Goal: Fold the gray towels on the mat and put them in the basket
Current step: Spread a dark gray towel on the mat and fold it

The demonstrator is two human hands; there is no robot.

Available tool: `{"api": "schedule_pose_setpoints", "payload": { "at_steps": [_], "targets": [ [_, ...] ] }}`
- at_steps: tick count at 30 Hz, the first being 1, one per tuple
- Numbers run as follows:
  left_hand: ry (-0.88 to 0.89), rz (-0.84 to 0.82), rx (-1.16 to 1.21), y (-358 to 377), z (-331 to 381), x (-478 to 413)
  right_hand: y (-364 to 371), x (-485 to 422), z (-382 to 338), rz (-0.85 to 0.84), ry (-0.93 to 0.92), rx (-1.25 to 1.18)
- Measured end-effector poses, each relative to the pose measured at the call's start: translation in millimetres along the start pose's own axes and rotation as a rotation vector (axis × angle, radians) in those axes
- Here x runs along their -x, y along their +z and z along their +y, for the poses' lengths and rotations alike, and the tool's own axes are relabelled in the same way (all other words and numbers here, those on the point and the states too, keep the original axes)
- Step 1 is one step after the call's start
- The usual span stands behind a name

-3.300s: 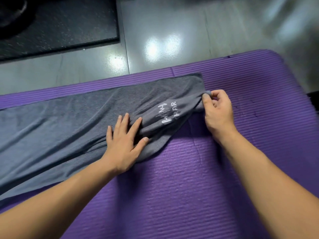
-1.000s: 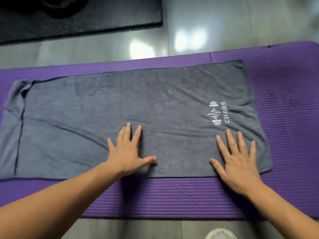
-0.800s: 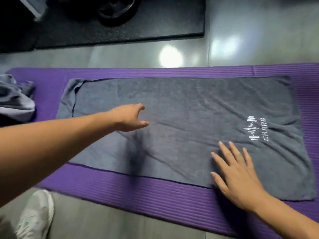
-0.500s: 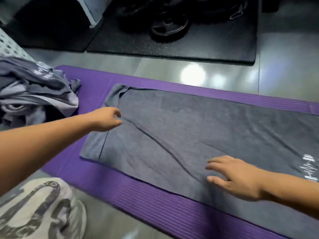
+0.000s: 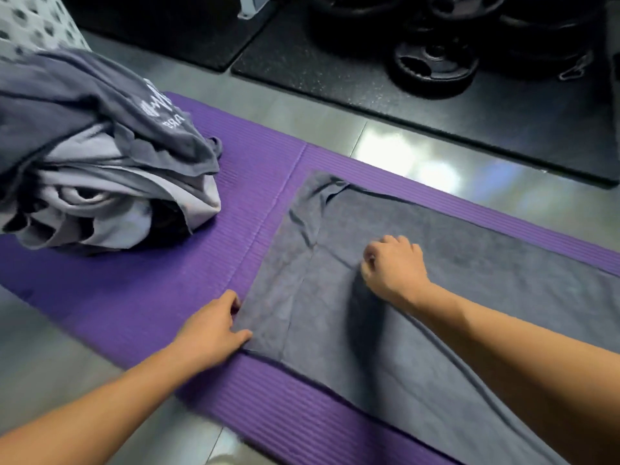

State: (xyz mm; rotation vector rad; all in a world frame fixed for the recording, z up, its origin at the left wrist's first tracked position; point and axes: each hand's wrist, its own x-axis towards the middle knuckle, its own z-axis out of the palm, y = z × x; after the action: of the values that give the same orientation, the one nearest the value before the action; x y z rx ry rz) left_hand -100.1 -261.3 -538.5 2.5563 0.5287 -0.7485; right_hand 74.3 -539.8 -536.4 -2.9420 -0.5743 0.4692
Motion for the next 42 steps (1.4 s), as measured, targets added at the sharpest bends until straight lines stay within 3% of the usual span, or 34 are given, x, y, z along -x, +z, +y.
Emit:
{"api": "schedule_pose_setpoints", "payload": {
  "at_steps": [5,11,14,18,24,29,34,40,42],
  "targets": [
    [0.103,0.013,0.199,-15,-4,-28,-21,-88,-59,0.01,0.368,-0.779],
    [0.039,0.09,0.628,-42,40,-121,-3,-127,-81,0.033,0.596,-1.042],
    [-0.044,0.138,0.714,-47,55,-148,6,-130,-80,0.028,0.6,-1.084],
    [-0.114,0.159,0.687,-41,50,-155,1,-137,-74,0.016,0.633,-1.052],
    [-0.008,0.153,0.593,-37,57,-146,-5,-132,-51,-0.132,0.678,-0.831],
    [-0.023,0.059,0.511,-29,37,-106,-26,-157,-45,0.155,0.401,-0.58],
    [-0.095,-0.065,0.519,0,-2,-49,-31,-190,-55,0.064,0.131,-0.368],
    [-0.125,-0.244,0.696,18,-21,-12,-37,-205,-57,0.013,0.063,-0.305],
    [-0.163,-0.205,0.755,18,-27,-8,-47,-211,-58,0.058,0.057,-0.38]
  ]
}}
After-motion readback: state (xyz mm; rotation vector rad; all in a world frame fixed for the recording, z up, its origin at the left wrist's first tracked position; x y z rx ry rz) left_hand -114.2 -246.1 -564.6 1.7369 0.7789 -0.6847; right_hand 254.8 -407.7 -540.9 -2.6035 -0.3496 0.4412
